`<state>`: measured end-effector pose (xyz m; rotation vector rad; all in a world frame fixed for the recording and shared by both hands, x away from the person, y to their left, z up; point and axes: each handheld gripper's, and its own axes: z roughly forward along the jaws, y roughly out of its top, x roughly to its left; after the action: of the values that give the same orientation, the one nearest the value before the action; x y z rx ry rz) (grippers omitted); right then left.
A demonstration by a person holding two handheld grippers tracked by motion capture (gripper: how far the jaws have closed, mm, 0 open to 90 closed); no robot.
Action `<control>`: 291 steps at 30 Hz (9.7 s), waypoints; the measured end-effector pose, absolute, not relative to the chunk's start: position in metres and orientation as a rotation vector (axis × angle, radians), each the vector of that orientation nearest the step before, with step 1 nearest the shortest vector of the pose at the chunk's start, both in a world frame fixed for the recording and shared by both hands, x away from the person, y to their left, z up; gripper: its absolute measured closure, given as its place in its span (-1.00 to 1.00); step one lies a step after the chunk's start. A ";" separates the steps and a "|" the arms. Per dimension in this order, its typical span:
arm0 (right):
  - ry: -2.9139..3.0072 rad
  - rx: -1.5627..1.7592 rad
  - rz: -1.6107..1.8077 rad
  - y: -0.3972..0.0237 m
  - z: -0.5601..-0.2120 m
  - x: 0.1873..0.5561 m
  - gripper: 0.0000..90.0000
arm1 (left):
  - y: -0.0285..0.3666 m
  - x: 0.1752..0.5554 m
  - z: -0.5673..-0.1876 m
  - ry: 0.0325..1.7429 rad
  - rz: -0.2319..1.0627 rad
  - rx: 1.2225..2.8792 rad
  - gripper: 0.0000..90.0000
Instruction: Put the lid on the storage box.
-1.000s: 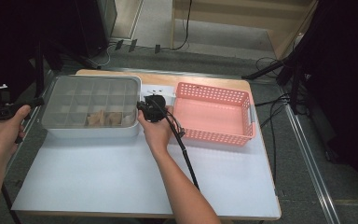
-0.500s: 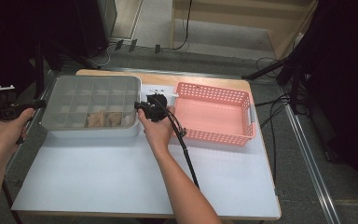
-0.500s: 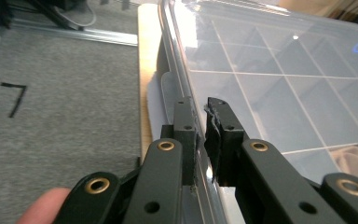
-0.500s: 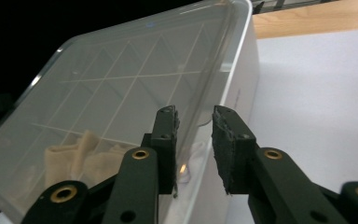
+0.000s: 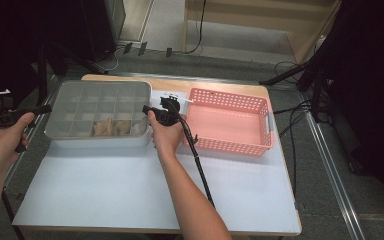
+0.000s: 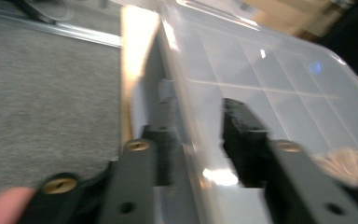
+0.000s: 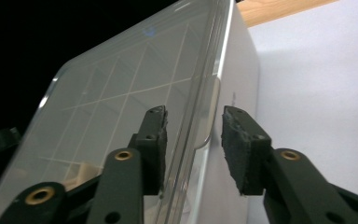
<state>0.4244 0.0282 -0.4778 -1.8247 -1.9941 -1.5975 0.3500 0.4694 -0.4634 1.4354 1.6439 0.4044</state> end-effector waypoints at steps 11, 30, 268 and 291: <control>-2.011 -1.837 -1.624 0.028 -0.477 0.426 0.45 | 0.473 0.359 -0.472 1.618 0.283 1.405 0.22; -2.004 -1.859 -1.654 0.029 -0.472 0.423 0.61 | 0.468 0.365 -0.471 1.651 0.205 1.360 0.37; -2.447 -1.925 -1.468 0.038 -0.464 0.436 1.00 | 0.470 0.358 -0.491 1.670 0.301 1.309 1.00; -2.412 -1.943 -1.482 0.038 -0.465 0.437 1.00 | 0.479 0.356 -0.489 1.633 0.235 1.249 1.00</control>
<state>0.4365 0.0377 -0.4654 -1.9431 -2.4120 -1.4823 0.3562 0.4788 -0.4893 1.2485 1.6335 0.2349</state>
